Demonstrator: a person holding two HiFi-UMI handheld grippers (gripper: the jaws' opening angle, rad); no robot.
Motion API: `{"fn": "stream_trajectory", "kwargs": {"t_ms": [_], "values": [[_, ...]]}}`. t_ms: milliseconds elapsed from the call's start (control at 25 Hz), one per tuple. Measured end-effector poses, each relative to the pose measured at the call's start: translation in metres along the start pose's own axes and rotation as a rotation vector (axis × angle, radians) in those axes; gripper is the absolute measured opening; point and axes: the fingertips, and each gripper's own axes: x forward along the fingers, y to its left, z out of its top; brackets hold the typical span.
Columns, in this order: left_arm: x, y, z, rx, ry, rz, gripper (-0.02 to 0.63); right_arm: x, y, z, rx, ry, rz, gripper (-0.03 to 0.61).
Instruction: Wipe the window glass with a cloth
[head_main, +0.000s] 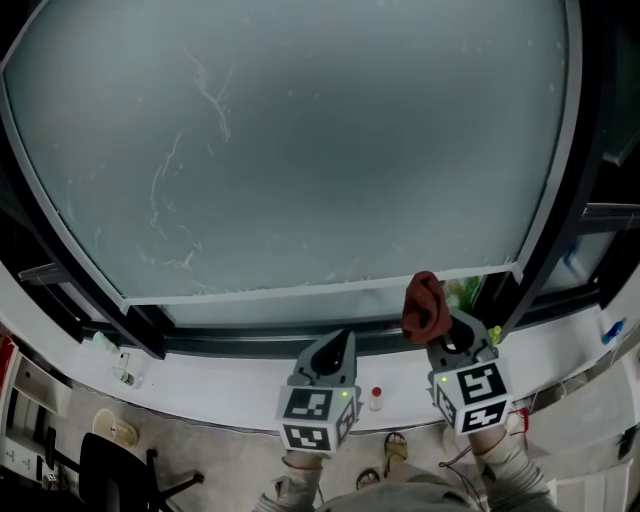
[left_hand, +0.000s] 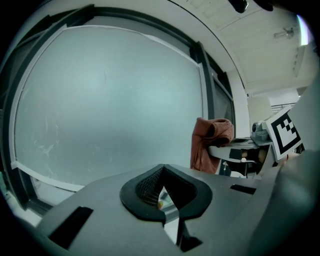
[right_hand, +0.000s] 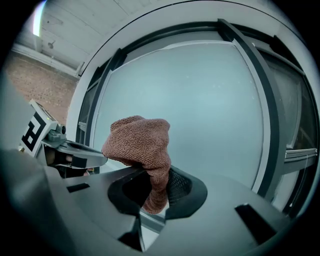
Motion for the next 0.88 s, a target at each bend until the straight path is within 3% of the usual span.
{"fn": "stream_trajectory", "kwargs": {"t_ms": [320, 880], "values": [[-0.033, -0.008, -0.024, -0.011, -0.001, -0.013, 0.005, -0.030, 0.046, -0.028, 0.039, 0.028, 0.069, 0.048], [-0.055, -0.014, -0.041, -0.015, -0.004, -0.026, 0.005, -0.060, 0.073, -0.046, 0.089, 0.014, 0.068, 0.048]]}}
